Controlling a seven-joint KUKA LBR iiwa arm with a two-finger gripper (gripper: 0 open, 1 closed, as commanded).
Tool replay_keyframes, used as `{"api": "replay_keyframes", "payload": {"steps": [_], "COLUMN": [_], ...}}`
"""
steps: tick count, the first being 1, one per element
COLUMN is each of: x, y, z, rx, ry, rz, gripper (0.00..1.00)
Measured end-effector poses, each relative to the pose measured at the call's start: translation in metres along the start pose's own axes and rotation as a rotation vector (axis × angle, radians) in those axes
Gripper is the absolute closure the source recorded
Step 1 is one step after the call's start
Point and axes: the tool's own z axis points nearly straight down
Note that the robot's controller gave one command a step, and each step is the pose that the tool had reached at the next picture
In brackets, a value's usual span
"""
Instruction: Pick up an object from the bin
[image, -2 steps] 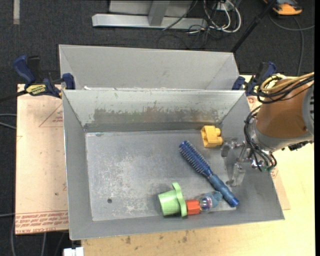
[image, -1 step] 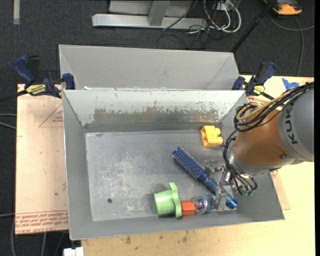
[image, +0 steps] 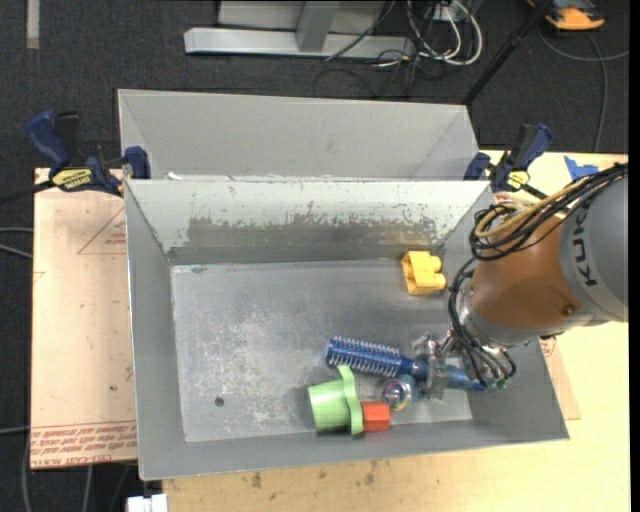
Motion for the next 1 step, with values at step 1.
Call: {"api": "replay_keyframes", "payload": {"steps": [1], "x": [0.0246], "y": [0.0260], "z": [-0.1742], "rx": [0.002], "ry": [-0.007], "rz": [-0.049], "gripper": [1.00]}}
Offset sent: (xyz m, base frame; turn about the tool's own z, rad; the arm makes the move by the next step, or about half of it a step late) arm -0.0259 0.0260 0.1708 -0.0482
